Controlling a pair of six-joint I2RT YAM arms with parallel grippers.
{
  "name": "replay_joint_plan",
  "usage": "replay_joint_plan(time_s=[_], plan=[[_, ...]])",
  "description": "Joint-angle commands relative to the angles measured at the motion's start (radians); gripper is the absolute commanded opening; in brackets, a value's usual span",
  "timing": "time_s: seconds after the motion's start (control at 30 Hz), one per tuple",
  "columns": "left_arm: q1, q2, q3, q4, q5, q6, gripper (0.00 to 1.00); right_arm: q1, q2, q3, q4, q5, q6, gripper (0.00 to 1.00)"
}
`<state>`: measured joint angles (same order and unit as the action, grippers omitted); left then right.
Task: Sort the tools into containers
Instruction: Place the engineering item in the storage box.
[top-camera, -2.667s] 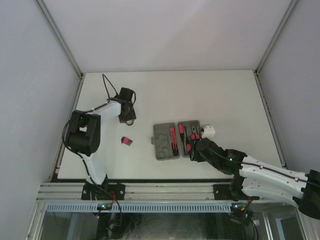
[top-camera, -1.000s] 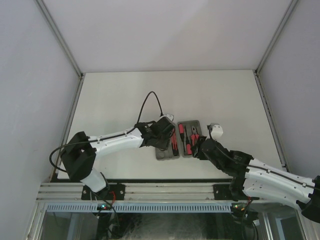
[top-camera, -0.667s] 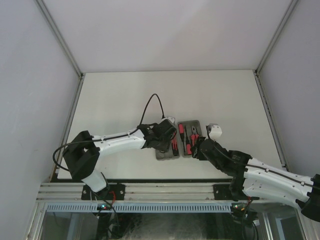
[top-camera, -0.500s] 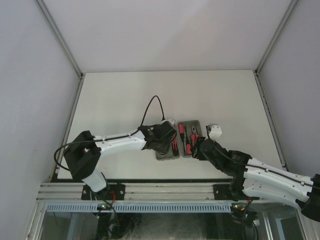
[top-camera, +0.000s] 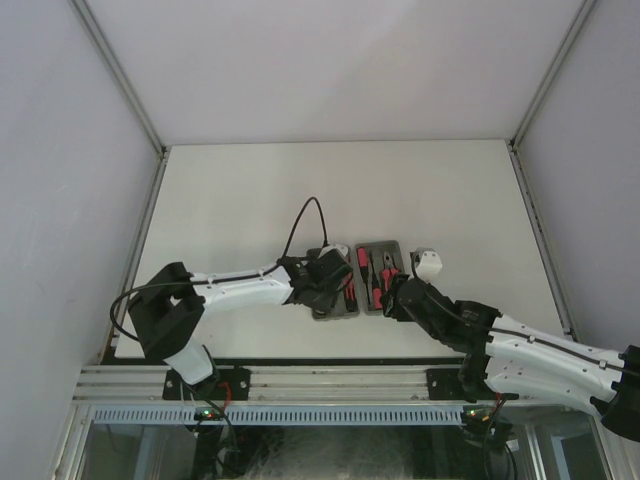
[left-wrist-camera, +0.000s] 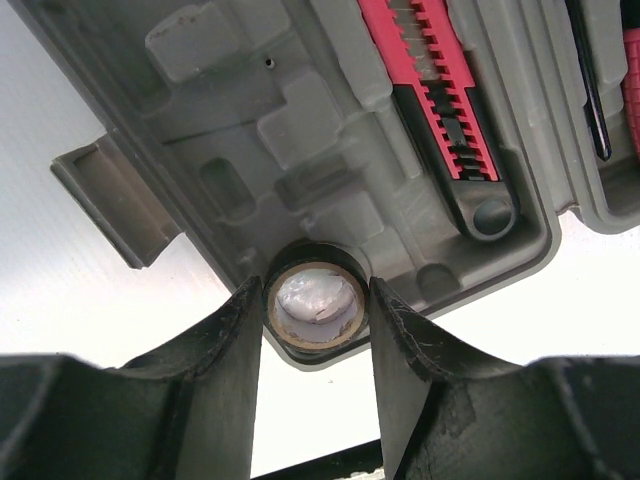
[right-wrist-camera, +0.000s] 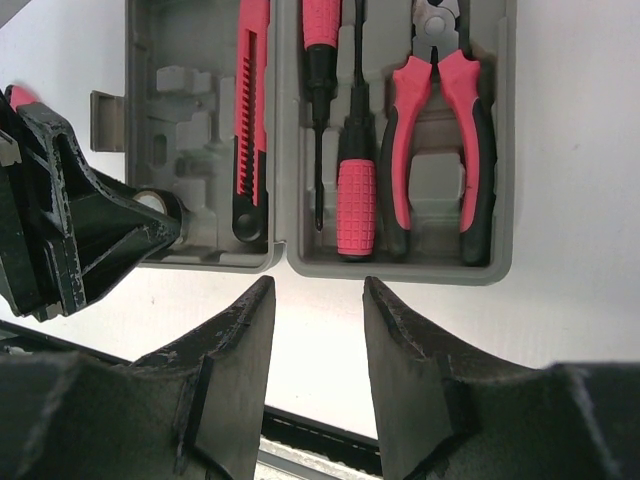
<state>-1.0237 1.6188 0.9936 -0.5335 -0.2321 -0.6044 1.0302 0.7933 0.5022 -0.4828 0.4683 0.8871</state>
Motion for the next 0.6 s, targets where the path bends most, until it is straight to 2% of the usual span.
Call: replay_joint_plan(time_s=[0.0, 0.23, 0.57], plan=[[-0.006, -0.001, -0.022, 0.027, -0.026, -0.02, 0.44, 0.008, 0.003, 0.001, 0.042, 0.004, 0.018, 0.4], [-0.007, 0.011, -0.023, 0.031, -0.02, -0.021, 0.46, 0.012, 0.01, 0.001, 0.047, 0.003, 0.019, 0.4], [-0.009, -0.009, -0.026, 0.025, -0.028, -0.023, 0.56, 0.013, 0.014, 0.001, 0.05, 0.001, 0.02, 0.4]])
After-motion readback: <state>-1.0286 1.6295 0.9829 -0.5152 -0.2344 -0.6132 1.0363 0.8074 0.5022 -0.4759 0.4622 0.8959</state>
